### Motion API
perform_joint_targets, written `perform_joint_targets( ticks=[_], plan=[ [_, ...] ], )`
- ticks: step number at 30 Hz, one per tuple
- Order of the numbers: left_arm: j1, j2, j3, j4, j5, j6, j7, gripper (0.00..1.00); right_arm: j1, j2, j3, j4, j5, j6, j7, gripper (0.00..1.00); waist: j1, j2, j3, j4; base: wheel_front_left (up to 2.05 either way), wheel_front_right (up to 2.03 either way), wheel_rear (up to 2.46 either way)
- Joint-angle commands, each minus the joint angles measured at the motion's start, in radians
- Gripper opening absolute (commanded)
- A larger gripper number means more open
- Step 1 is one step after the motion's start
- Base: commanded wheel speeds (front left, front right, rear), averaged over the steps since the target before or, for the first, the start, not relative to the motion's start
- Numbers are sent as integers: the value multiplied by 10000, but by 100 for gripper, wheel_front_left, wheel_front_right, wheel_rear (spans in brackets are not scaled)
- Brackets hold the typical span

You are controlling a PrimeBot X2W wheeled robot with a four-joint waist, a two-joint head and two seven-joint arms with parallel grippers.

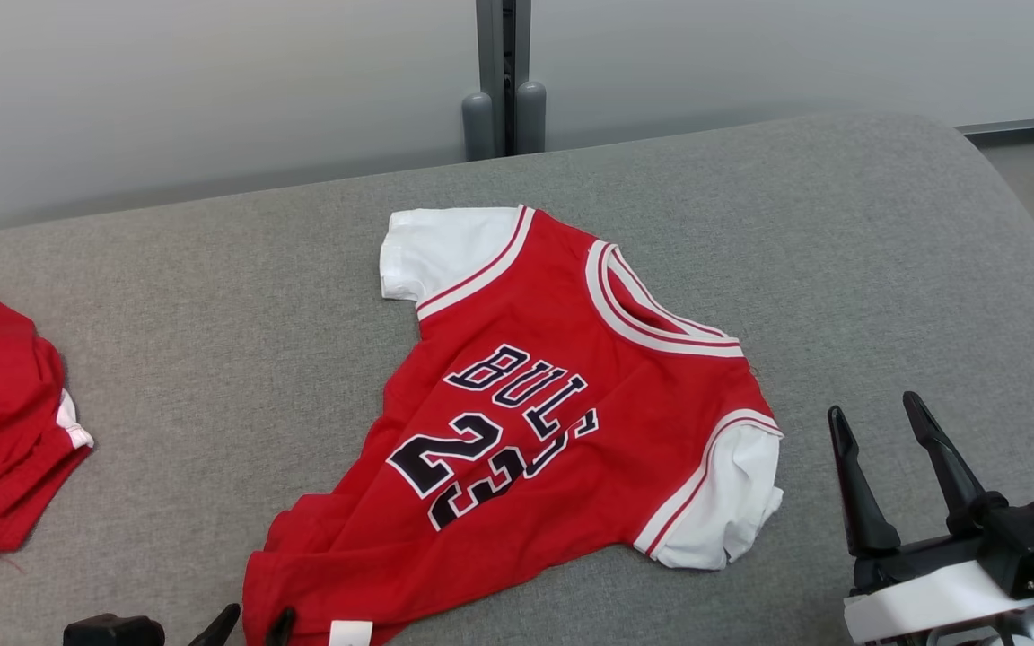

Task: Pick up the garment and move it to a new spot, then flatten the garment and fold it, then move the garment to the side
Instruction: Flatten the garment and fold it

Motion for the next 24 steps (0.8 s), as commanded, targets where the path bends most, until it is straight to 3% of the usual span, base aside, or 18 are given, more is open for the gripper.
perform_joint_targets(
  ticks=[1,3,10,18,24],
  plan=[
    [-232,6,-4,121,-1,-131,-43,36,-104,-61,-21,14,44,1,-49,100,0,0,32,-32,0,0,0],
    [-262,55,-65,223,-27,-214,45,0,-105,-61,-53,15,62,1,-49,100,0,0,59,-53,0,0,0],
    [-131,310,-88,-111,77,-172,176,0,50,-60,-248,-10,67,1,-49,100,0,0,73,126,0,0,0],
    [610,740,-727,-1990,-44,-220,1038,0,170,-60,-429,-22,-11,1,-49,100,0,0,16,1011,0,0,0],
    [801,186,-1269,-1424,-1152,-828,1642,0,19,-58,-219,39,-44,1,-49,100,0,0,127,1577,0,0,0]
  ],
)
